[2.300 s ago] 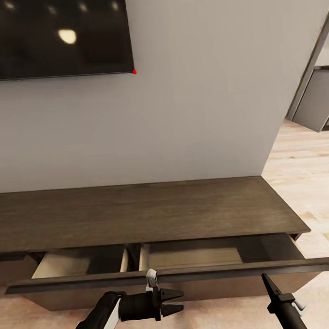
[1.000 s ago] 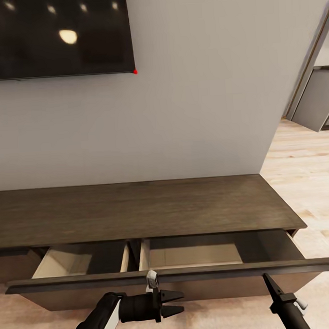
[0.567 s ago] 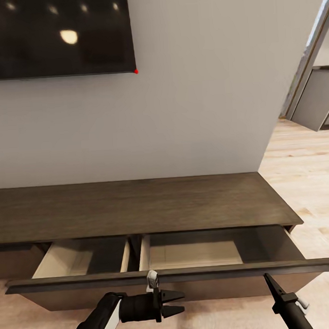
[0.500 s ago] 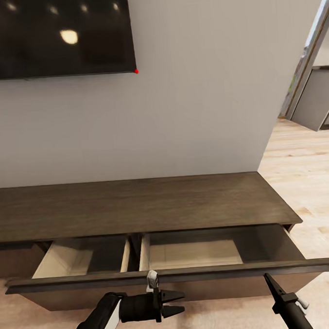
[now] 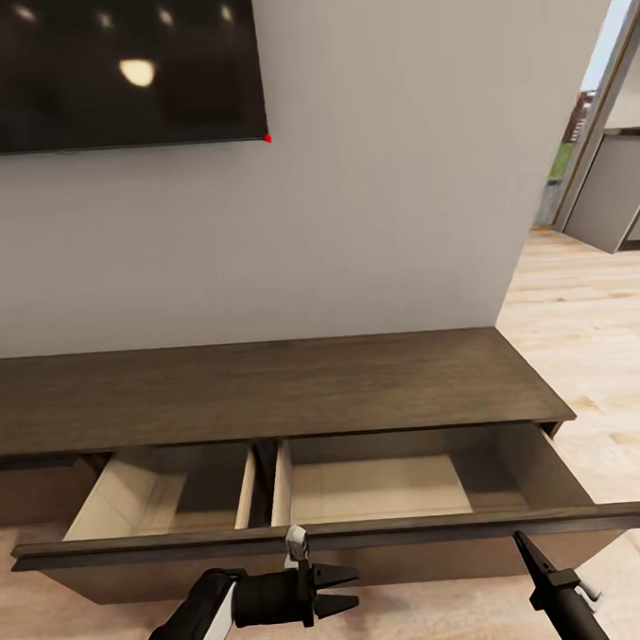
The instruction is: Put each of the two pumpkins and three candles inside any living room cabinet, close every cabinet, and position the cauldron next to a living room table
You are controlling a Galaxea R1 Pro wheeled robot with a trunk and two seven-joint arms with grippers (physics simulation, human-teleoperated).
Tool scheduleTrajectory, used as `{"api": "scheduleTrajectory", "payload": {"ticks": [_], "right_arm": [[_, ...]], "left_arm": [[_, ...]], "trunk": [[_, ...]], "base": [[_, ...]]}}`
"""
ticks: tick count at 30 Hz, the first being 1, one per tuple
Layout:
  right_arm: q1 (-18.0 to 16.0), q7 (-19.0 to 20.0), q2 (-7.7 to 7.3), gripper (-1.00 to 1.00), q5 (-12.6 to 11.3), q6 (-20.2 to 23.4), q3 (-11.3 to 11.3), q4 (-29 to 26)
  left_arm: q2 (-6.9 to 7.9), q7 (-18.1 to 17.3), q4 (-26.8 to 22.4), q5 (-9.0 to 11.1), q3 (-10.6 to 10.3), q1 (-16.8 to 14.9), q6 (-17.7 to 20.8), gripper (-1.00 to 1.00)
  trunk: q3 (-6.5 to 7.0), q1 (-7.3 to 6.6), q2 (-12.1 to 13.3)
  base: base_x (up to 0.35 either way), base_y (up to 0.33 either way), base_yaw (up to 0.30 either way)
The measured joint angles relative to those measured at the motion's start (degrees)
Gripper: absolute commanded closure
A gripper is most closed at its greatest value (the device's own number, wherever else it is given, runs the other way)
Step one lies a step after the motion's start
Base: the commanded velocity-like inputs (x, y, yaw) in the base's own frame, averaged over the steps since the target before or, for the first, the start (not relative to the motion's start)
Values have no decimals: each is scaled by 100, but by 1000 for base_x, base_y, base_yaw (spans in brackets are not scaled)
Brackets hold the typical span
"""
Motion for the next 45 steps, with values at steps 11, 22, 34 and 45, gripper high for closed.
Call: {"api": "scheduleTrajectory", "payload": {"ticks": [11, 22, 34, 45], "right_arm": [[0, 9, -4, 100, -3, 8, -3, 9], [0, 17, -5, 100, -6, 12, -12, 17], [0, 18, -5, 100, -6, 14, -17, 19], [0, 19, -5, 100, -1, 13, -26, 19]], "left_arm": [[-3, 0, -1, 0, 0, 0, 0, -100], [-4, 0, 3, 0, 0, 0, 0, -100], [-2, 0, 0, 0, 0, 0, 0, -100], [-4, 0, 0, 0, 0, 0, 0, -100]], "trunk": [[0, 0, 0], [0, 0, 0], [0, -1, 0], [0, 0, 0]], "base": [[-103, 0, 0], [-96, 0, 0], [-35, 0, 0], [-73, 0, 0]]}}
